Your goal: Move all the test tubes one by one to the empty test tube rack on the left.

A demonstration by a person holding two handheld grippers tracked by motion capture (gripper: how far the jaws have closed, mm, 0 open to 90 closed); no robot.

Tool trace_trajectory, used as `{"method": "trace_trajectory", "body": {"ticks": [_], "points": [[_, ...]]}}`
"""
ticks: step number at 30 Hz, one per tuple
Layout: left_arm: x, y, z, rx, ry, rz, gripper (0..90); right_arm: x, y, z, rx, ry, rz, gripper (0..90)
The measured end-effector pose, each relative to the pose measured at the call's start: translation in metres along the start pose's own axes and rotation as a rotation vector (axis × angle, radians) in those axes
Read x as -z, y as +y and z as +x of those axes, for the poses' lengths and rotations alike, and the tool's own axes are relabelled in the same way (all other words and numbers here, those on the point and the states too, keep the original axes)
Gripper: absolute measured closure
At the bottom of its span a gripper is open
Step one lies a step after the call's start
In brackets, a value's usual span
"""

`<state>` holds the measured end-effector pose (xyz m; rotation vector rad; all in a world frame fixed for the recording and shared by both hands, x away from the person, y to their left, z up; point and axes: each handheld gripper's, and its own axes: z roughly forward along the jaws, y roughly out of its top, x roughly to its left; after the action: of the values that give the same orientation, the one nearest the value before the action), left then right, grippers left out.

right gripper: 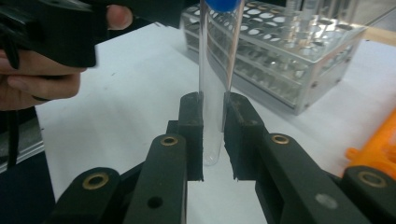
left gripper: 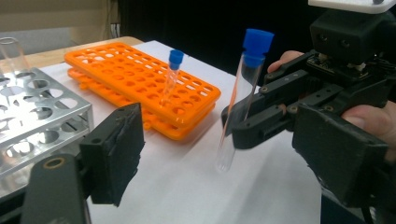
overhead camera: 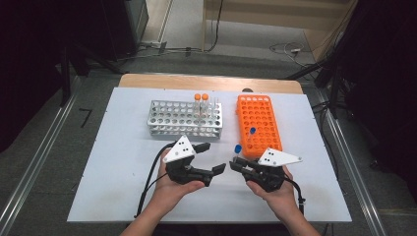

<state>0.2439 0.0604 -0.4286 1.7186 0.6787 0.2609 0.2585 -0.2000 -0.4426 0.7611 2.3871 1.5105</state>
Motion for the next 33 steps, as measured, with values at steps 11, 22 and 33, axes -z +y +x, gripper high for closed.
{"method": "trace_trajectory", "body": {"ticks": [11,22,33], "points": [[-0.007,-0.001,-0.008,-0.019,-0.045,-0.013,56.9,-0.017,0.002,0.024,0.05,0.058,0.027,75.2],[-0.008,-0.003,-0.007,-0.04,-0.034,0.016,77.0,-0.02,0.001,0.027,0.053,0.061,0.027,74.4],[0.008,0.007,0.022,0.001,0.03,-0.024,77.1,0.009,-0.009,0.002,0.007,0.068,0.019,30.9]]}}
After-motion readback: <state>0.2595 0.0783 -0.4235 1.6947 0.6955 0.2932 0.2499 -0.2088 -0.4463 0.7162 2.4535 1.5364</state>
